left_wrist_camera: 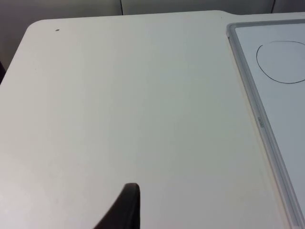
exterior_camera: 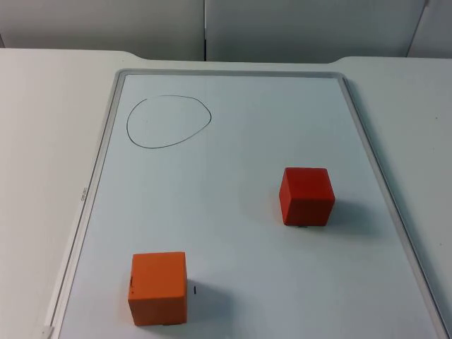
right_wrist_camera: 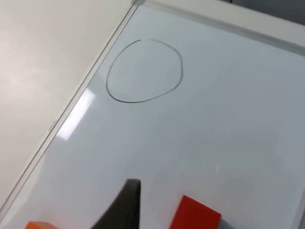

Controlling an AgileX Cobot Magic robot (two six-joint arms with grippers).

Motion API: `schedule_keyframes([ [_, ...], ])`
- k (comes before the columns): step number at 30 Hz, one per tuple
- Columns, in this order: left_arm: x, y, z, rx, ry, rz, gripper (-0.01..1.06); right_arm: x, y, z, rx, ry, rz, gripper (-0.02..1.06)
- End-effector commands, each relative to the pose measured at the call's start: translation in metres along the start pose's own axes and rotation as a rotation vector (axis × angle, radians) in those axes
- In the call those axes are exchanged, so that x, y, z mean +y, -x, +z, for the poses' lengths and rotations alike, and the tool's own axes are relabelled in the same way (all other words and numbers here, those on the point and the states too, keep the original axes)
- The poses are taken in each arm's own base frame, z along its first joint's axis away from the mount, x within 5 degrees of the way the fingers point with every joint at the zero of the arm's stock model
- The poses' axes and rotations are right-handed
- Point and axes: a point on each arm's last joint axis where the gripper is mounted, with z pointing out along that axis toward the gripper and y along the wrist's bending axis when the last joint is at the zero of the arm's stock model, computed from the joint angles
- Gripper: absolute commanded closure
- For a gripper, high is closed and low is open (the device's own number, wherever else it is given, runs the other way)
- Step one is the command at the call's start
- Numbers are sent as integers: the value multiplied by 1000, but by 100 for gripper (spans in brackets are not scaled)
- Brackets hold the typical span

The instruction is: Pick up one cube with the left hand and another cube with the right hand. First place the cube in the right hand at the target position, then stack the cube in the left hand on top.

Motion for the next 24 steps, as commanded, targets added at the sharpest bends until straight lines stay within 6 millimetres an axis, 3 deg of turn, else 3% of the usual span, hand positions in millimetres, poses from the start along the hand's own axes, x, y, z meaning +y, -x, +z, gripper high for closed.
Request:
schedule_keyframes([
  [1,-1,0,0,-7,-1,-9,0,7,9,32,37,-23,48,4],
  [2,-1,0,0,-7,-1,-9,0,7,9,32,37,-23,48,4],
  [6,-1,0,0,-7,-1,-9,0,8,8,75,117,-109,107,4],
  [8,-1,0,0,-7,-1,-9,0,9,6,84,135,-114,118,4],
  [17,-1,0,0,-7,-1,-9,0,3,-32,165,338,-141,209,4],
  [24,-1,0,0,-7,-1,-9,0,3,-54,197,441,-130,253,4],
])
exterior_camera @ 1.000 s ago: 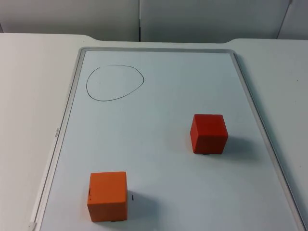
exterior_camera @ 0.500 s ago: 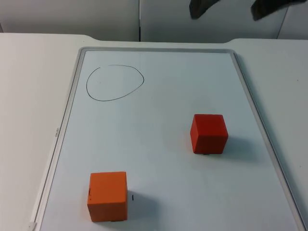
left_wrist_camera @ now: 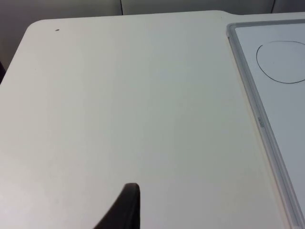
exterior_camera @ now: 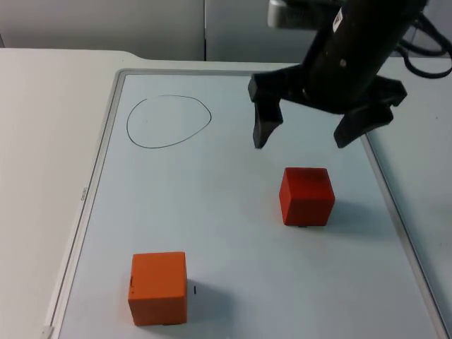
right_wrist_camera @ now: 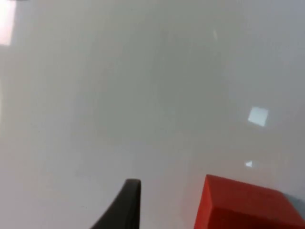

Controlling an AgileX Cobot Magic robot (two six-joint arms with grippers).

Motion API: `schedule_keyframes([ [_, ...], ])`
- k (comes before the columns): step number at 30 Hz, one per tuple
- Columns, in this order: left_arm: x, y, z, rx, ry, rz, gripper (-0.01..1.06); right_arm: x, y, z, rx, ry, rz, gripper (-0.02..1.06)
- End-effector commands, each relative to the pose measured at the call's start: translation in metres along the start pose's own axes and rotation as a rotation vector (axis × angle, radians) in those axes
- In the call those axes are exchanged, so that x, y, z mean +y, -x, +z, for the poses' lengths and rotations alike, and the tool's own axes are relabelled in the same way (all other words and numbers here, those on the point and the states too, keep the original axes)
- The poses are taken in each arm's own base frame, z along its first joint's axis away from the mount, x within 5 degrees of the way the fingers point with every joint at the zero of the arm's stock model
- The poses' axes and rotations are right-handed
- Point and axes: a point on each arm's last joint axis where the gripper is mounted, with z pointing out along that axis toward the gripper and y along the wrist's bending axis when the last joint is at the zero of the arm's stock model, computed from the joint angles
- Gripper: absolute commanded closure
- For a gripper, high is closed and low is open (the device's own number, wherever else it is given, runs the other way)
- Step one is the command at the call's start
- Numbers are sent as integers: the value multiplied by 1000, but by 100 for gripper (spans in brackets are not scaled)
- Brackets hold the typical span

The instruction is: Pick up one cube with the left hand and another cube with the right hand. First place the cube in the right hand at the target position, then stack the cube in the left hand on top.

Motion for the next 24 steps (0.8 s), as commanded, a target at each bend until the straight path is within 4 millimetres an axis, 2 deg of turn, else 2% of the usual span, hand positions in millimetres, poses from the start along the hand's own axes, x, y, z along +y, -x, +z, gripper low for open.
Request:
schedule_keyframes([
  [1,-1,0,0,-7,-1,-9,0,4,-2,7,19,4,3,4],
  [7,-1,0,0,-7,-3,-8,0,9,-9,22,84,-7,5,5],
  [24,-1,0,0,-7,-3,-8,0,8,-15,24,137,-31,61,6],
])
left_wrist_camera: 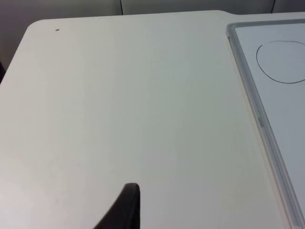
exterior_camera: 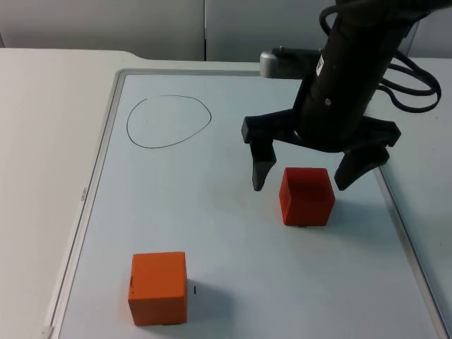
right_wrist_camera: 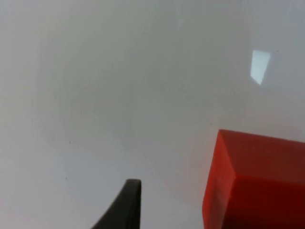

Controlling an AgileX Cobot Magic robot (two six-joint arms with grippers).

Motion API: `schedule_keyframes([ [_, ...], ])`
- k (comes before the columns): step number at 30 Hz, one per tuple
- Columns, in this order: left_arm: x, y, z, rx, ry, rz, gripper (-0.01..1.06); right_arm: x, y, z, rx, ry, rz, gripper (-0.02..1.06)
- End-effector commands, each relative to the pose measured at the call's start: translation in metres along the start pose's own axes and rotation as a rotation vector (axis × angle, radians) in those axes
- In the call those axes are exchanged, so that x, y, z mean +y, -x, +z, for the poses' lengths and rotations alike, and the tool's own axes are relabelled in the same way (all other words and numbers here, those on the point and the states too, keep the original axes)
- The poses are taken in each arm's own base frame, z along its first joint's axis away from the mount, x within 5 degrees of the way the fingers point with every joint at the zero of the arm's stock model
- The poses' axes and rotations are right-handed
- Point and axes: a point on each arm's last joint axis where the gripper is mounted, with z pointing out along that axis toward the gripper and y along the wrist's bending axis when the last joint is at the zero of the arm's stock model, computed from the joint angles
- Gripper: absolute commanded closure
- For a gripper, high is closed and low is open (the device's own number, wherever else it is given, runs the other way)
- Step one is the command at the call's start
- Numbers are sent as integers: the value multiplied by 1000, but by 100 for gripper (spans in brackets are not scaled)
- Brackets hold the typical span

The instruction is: Pick up one cube with the left hand and another cube with the right hand. First place the cube in the right hand at the target position, then stack the cube in the left hand on top.

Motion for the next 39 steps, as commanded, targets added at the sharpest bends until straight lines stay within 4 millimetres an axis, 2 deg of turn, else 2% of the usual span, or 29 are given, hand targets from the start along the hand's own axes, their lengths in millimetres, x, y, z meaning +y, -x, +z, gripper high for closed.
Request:
schedule_keyframes([
  [1,-1,0,0,-7,-3,-8,0,3,1,0,-10,0,-2,7],
  [3,-1,0,0,-7,-3,-8,0,2,-2,3,18,-10,1,10],
  [10,-1,0,0,-7,-3,-8,0,2,-2,8,28,-14,4,13],
  [14,-1,0,0,-7,-3,-8,0,1,-3,13,49,-20,7,20],
  [16,-1,0,0,-7,-3,-8,0,1,-3,14,43,-20,6,31],
  [18,-1,0,0,-7,-3,-8,0,1,-3,14,43,-22,14,48],
  [19,-1,0,0,-7,-3,-8,0,1,-3,14,43,-22,14,48],
  [23,-1,0,0,-7,-3,-8,0,0,-2,13,38,-29,13,77],
  [24,-1,0,0,-7,-3,-8,0,0,-2,13,38,-29,13,77],
  [27,-1,0,0,-7,-3,-8,0,-2,-2,8,27,-52,-10,105],
  [28,-1,0,0,-7,-3,-8,0,-2,-2,8,27,-52,-10,105],
  [32,-1,0,0,-7,-3,-8,0,-2,1,-28,-59,-50,-84,105],
  [33,-1,0,0,-7,-3,-8,0,-2,1,-28,-59,-50,-84,105],
  [36,-1,0,0,-7,-3,-8,0,-4,-2,-72,-147,-60,-138,105],
  [37,-1,0,0,-7,-3,-8,0,-4,-2,-72,-147,-60,-138,105],
  [39,-1,0,0,-7,-3,-8,0,-7,-10,-113,-216,-57,-195,105],
])
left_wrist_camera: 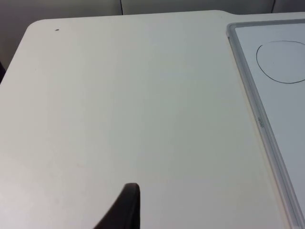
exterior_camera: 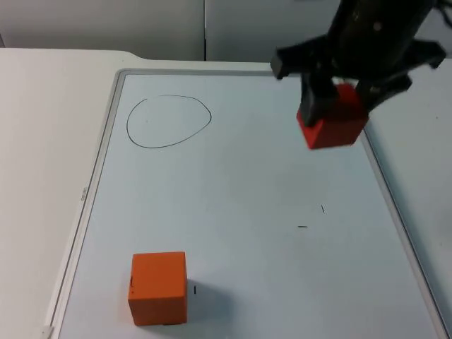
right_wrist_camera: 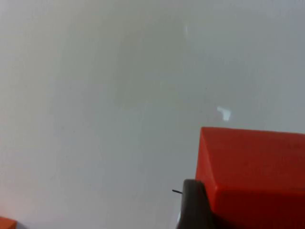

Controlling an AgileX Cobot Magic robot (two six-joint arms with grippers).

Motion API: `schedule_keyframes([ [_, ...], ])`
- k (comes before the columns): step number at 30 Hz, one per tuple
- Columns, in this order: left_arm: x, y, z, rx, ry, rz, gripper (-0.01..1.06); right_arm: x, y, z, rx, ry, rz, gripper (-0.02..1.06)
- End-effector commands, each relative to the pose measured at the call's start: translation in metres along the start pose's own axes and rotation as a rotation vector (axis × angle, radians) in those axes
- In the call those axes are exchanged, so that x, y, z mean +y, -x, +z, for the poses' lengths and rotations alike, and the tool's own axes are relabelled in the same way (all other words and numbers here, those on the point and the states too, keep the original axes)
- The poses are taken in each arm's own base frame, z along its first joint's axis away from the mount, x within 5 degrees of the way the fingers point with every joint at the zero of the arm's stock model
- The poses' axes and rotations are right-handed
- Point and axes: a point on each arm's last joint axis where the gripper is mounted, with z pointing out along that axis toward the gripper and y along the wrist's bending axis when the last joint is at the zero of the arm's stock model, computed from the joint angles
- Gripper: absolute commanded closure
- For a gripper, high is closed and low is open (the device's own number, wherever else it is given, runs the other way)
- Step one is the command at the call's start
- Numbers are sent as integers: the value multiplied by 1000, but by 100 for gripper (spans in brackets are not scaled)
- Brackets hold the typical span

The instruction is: Pick up one cube with the left hand and another cube with the right hand. First place the cube in the right hand at the target position, then stack the cube in the left hand on top.

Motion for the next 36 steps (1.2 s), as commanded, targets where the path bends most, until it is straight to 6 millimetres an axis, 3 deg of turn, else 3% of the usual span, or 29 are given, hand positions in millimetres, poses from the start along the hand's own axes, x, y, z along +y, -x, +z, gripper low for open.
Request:
schedule_keyframes([
  [1,-1,0,0,-7,-3,-8,0,-1,-2,-41,-77,1,-67,105],
  [2,-1,0,0,-7,-3,-8,0,-3,-5,-61,-119,7,-88,105],
  [3,-1,0,0,-7,-3,-8,0,-3,-5,-61,-119,7,-88,105],
  [6,-1,0,0,-7,-3,-8,0,-9,-16,-117,-247,21,-145,105],
  [7,-1,0,0,-7,-3,-8,0,-13,-26,-145,-308,24,-174,105],
  [8,-1,0,0,-7,-3,-8,0,-13,-26,-145,-308,24,-174,105],
  [11,-1,0,0,-7,-3,-8,0,-21,-49,-193,-411,25,-213,105],
  [12,-1,0,0,-7,-3,-8,0,-21,-49,-193,-411,25,-213,105],
  [15,-1,0,0,-7,-3,-8,0,-29,-73,-232,-504,27,-236,105],
  [16,-1,0,0,-7,-3,-8,0,-29,-73,-232,-504,27,-236,105],
  [19,-1,0,0,-7,-3,-8,0,-37,-104,-267,-574,37,-245,105],
  [20,-1,0,0,-7,-3,-8,0,-37,-104,-267,-574,37,-245,105],
  [24,-1,0,0,-7,-3,-8,0,-50,-148,-304,-669,39,-246,105],
  [26,-1,0,0,-7,-3,-8,0,-52,-156,-308,-691,41,-244,105],
  [30,-1,0,0,-7,-3,-8,0,-62,-199,-308,-748,50,-230,105],
  [31,-1,0,0,-7,-3,-8,0,-62,-199,-308,-748,50,-230,105],
  [36,-8,1,0,-14,-89,-54,0,-71,-246,-284,-756,63,-198,105],
])
